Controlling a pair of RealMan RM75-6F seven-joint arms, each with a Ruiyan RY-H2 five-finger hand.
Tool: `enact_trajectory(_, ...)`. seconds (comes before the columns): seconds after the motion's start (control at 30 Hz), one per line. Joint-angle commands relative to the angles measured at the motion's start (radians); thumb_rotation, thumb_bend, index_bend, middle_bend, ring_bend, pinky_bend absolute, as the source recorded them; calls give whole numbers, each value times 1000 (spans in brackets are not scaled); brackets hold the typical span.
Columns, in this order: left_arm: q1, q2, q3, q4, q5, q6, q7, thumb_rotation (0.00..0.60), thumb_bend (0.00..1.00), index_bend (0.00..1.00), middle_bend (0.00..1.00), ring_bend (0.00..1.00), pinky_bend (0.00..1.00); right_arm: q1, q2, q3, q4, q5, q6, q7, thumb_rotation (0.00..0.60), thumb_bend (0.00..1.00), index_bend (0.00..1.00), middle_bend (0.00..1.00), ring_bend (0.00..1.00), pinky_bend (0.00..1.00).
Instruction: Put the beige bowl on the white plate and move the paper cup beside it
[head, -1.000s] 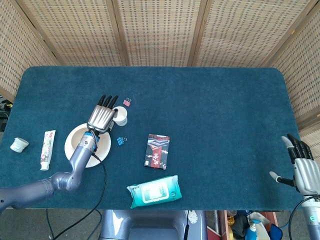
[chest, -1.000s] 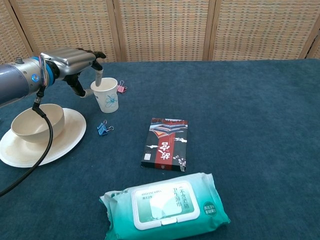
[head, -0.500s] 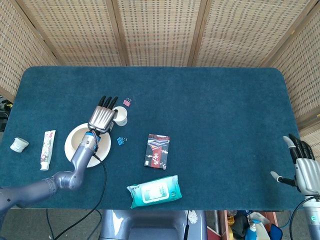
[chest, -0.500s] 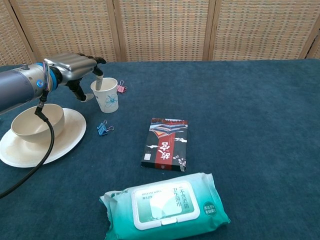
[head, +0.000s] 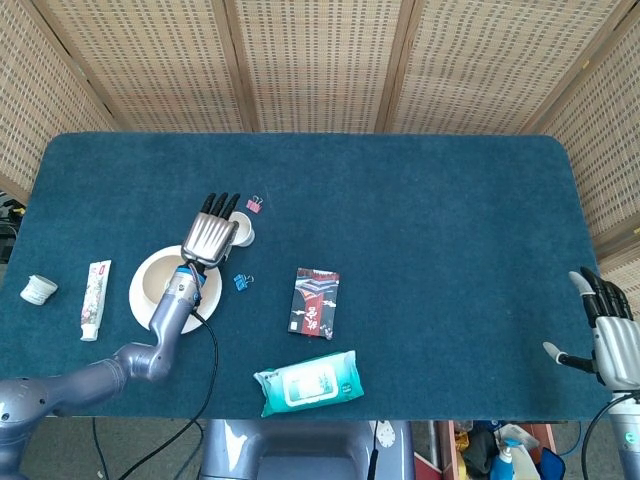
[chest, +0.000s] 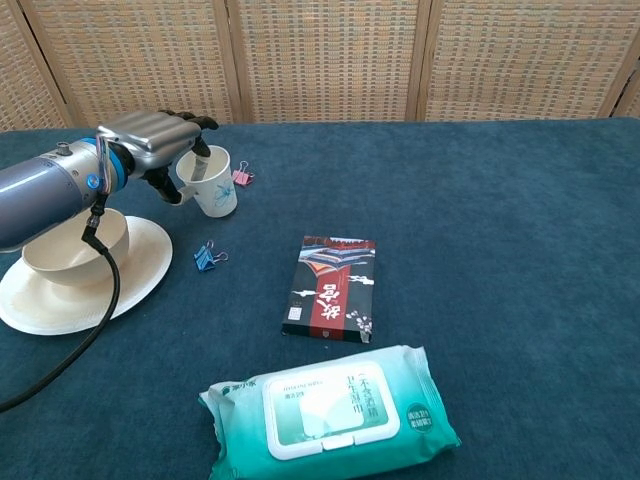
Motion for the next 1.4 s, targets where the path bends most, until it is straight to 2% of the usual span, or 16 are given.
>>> enact_trajectory(0.03, 7, 18, -4, -20, 22, 20, -18, 600, 435, 660, 47, 0, 61, -1, 0, -1, 0, -2, 2, 1, 600, 121, 0, 0, 0, 0)
enact_trajectory(0.17, 20, 71, -19, -92, 41, 54, -32, 600, 435, 659, 47, 0, 64, -1, 0, 0, 1, -4, 3, -2, 600, 121, 0, 0, 0, 0)
enact_trajectory(0.27, 43, 147, -30, -202, 38, 77, -22, 600, 436, 659, 47, 0, 64, 0, 0, -1, -1, -3, 2, -10, 600, 121, 0, 0, 0, 0)
enact_trajectory(0.5, 118, 347, -14, -469, 68, 166, 19, 600, 436, 660, 47, 0, 57, -1, -5, -1, -7, -9, 11, -27, 600, 121, 0, 0, 0, 0)
enact_trajectory(0.73, 226, 539, 41, -686, 161, 238, -59, 600, 437, 660, 47, 0, 60, -2, -6, -7, -22, -24, 18, -44, 600, 121, 0, 0, 0, 0)
enact_trajectory(0.87, 292, 650, 98, -782, 219, 259, -94, 600, 437, 660, 47, 0, 60, 0, -10, -10, -28, -28, 18, -62, 600, 121, 0, 0, 0, 0)
enact_trajectory(0.97, 350, 715, 157, -810, 253, 260, -139, 600, 437, 659, 47, 0, 58, 1, -13, -14, -34, -37, 19, -77, 600, 121, 0, 0, 0, 0)
enact_trajectory(1.07, 375, 731, 181, -792, 276, 253, -181, 600, 438, 659, 47, 0, 59, 0, -14, -16, -40, -41, 22, -86, 600, 121, 0, 0, 0, 0)
enact_trajectory(1.4, 395, 676, 188, -664, 248, 194, -230, 600, 438, 659, 47, 0, 61, -1, -12, -17, -45, -41, 24, -83, 600, 121, 0, 0, 0, 0)
